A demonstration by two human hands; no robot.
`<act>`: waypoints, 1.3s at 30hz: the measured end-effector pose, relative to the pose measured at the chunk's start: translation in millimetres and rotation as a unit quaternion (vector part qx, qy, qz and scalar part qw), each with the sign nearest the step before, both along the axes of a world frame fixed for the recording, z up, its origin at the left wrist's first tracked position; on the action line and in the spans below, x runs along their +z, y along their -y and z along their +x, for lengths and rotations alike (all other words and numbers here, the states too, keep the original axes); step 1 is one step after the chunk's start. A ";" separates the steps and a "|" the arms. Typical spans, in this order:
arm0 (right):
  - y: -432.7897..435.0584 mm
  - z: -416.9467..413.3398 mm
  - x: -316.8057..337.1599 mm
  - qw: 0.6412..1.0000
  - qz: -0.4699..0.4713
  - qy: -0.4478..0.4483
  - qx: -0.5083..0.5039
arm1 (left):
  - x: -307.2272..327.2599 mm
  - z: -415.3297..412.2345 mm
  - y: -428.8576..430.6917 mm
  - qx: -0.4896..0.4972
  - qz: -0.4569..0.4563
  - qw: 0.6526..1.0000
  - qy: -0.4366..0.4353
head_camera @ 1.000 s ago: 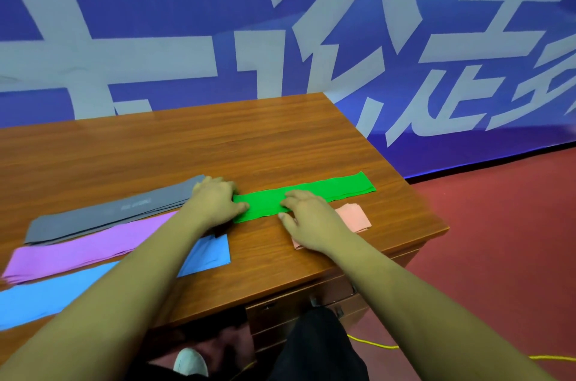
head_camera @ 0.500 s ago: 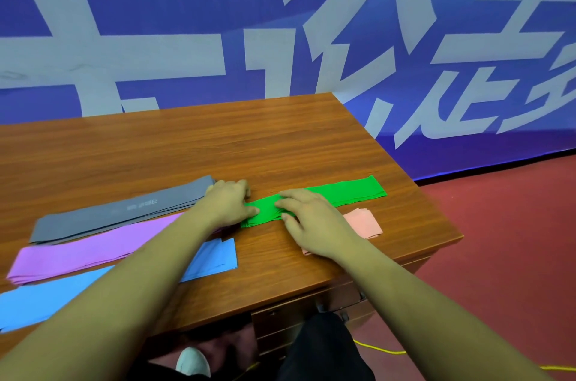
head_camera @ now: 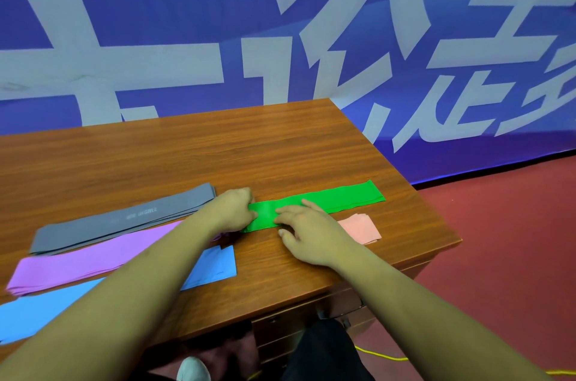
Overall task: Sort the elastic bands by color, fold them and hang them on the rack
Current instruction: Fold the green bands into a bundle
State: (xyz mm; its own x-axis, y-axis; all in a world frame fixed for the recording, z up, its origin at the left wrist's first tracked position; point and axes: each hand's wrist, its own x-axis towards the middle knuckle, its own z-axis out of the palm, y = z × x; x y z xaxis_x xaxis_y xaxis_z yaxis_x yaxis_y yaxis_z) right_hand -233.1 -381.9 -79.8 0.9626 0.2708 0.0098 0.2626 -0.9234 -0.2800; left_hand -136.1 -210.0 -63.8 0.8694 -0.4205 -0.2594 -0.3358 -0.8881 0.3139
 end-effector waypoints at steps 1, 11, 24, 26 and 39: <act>0.4 0.5 1.1 1.000 0.005 -0.008 0.000 | 2.6 0.0 0.1 0.006 -0.022 1.000 -0.003; -5.6 12.4 5.8 0.925 0.349 0.013 -0.153 | 11.7 -6.3 0.2 0.134 -0.380 0.904 -0.144; -4.7 30.5 23.6 0.776 0.546 -0.137 -0.285 | 13.3 -19.8 3.4 0.088 -0.447 0.869 -0.194; -3.8 31.9 25.5 0.764 0.550 -0.142 -0.305 | 6.3 -20.9 1.6 0.057 -0.437 0.886 -0.144; 19.8 35.0 72.9 0.769 0.555 -0.147 -0.282 | -27.8 -19.7 34.2 -0.004 -0.474 0.875 -0.092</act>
State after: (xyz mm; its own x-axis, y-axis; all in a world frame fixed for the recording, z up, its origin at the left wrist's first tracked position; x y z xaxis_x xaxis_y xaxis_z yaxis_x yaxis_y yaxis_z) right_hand -198.1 -401.7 -6.9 0.9284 -0.2098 -0.3066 -0.3171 -0.0175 -0.9482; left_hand -155.8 -244.1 -91.6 0.8456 -0.5287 0.0742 -0.2068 -0.1961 0.9585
